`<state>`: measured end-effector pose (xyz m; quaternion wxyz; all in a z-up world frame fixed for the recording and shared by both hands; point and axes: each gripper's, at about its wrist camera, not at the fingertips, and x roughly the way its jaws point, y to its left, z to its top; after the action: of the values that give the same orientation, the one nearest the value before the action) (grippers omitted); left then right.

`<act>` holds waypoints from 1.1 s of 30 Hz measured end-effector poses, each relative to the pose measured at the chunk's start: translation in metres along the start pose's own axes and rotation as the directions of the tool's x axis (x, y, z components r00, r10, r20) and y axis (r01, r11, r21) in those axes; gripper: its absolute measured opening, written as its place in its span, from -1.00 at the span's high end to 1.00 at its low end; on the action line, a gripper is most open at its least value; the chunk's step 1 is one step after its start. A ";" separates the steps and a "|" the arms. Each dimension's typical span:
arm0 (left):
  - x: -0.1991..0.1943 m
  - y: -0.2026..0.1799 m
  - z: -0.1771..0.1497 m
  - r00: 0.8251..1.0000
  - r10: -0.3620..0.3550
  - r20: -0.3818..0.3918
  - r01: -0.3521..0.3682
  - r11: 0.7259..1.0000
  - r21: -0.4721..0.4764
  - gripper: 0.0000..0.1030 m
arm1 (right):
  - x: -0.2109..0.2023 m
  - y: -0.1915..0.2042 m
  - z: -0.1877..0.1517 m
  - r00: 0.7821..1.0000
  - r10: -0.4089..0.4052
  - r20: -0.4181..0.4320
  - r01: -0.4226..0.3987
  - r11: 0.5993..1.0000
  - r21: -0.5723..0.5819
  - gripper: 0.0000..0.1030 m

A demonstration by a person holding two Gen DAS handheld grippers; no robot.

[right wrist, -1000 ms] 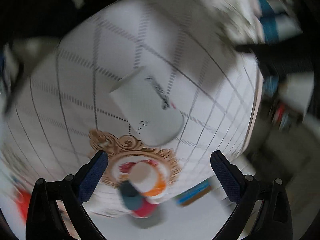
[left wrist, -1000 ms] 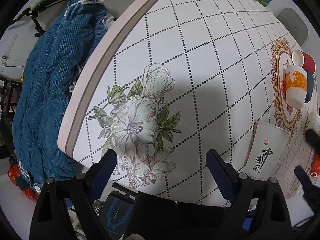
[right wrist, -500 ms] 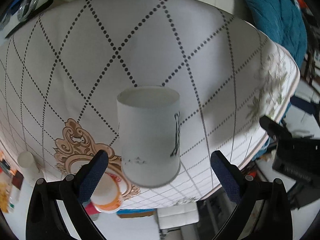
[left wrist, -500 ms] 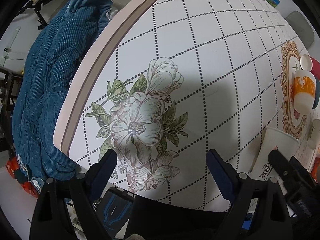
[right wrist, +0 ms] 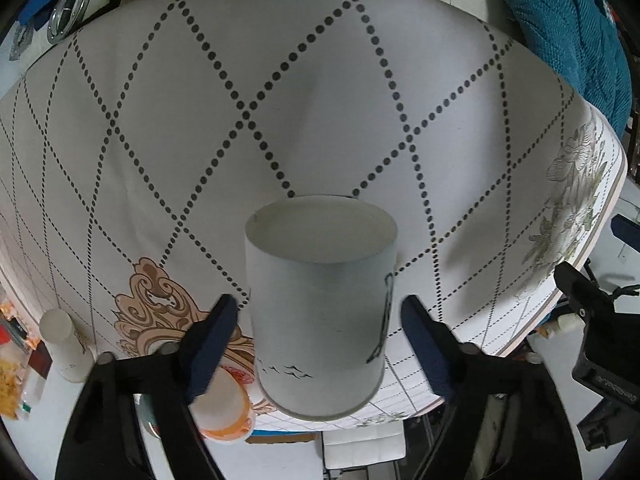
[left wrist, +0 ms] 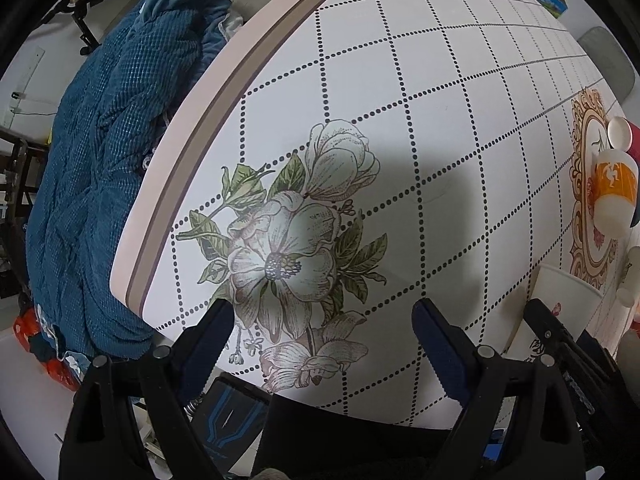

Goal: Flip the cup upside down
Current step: 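Close the right gripper around the white cup, then lift the cup and rotate the right gripper to turn it rim-down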

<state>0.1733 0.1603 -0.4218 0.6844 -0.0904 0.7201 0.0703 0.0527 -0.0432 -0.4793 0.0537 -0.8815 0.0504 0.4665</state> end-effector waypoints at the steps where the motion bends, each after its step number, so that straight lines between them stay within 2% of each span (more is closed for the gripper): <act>1: 0.000 0.000 0.001 1.000 0.001 0.000 -0.001 1.000 0.000 -0.77 | 0.001 0.000 0.000 1.000 -0.004 0.000 0.004 1.000 0.005 -0.45; 5: 0.000 -0.001 0.002 1.000 0.005 0.000 -0.005 1.000 0.002 -0.77 | 0.003 0.002 0.007 1.000 0.001 0.003 -0.001 1.000 0.030 -0.29; 15: -0.002 -0.004 -0.001 1.000 0.012 0.004 -0.012 1.000 0.006 -0.77 | 0.002 -0.018 0.010 0.999 0.042 0.003 -0.042 0.985 0.168 -0.26; 22: -0.006 -0.009 -0.003 1.000 0.024 0.011 -0.025 1.000 0.016 -0.77 | 0.005 -0.036 -0.002 0.991 0.133 -0.001 -0.123 0.926 0.358 -0.25; 25: -0.009 -0.012 -0.003 0.999 0.031 0.018 -0.031 0.999 0.027 -0.77 | 0.007 -0.041 -0.009 0.982 0.191 0.012 -0.175 0.874 0.453 -0.25; 27: -0.011 -0.015 -0.002 0.999 0.034 0.022 -0.035 0.999 0.035 -0.77 | 0.010 -0.047 -0.020 0.969 0.244 0.033 -0.224 0.818 0.530 -0.25; 30: -0.014 -0.022 -0.001 0.999 0.040 0.032 -0.042 0.998 0.055 -0.77 | 0.015 -0.053 -0.036 0.944 0.320 0.083 -0.295 0.704 0.646 -0.25; 33: -0.017 -0.029 -0.001 0.998 0.042 0.038 -0.044 0.996 0.073 -0.77 | 0.022 -0.057 -0.053 0.908 0.391 0.153 -0.364 0.550 0.752 -0.25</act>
<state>0.1797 0.1325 -0.4042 0.6986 -0.0483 0.7114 0.0600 0.1160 0.0047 -0.4655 0.3196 -0.7498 0.4317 0.3864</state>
